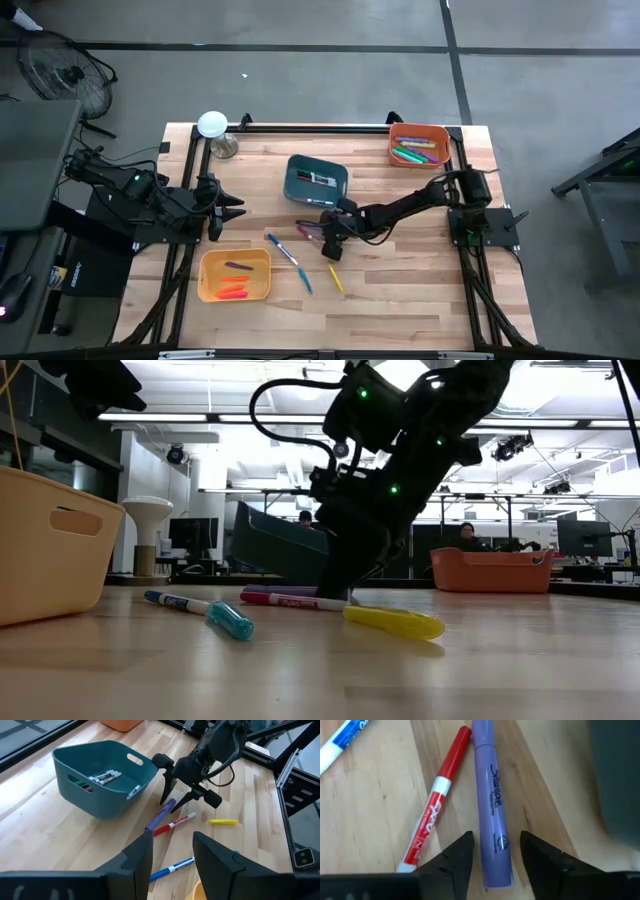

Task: Pick & Place Markers
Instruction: Put the light violet highlighter pen into the orange bin

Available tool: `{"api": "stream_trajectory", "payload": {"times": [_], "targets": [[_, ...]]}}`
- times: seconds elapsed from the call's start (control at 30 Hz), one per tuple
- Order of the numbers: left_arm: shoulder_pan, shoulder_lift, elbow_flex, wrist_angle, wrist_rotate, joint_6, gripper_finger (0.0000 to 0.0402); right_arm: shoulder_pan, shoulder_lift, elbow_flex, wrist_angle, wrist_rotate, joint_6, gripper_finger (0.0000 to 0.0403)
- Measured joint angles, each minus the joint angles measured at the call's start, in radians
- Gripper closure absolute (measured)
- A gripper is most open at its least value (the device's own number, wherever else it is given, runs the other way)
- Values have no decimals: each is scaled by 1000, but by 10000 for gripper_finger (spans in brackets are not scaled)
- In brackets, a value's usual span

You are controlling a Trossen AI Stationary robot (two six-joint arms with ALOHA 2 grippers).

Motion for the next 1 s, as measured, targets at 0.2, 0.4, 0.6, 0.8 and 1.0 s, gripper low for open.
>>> {"api": "stream_trajectory", "payload": {"times": [0.2, 0.4, 0.6, 0.8, 1.0], "targets": [[0, 0, 0, -2, 0, 0, 264, 1, -6, 0, -15, -41, 5, 310], [0, 0, 0, -3, 0, 0, 264, 1, -14, -2, -18, -62, 11, 339], [0, 0, 0, -3, 0, 0, 264, 3, -48, -1, -35, -94, -28, 339], [0, 0, 0, -1, -1, 0, 264, -3, -73, 43, -62, -127, -56, 339], [0, 0, 0, 1, 0, 0, 264, -2, -120, 132, -192, -94, -74, 339]]}}
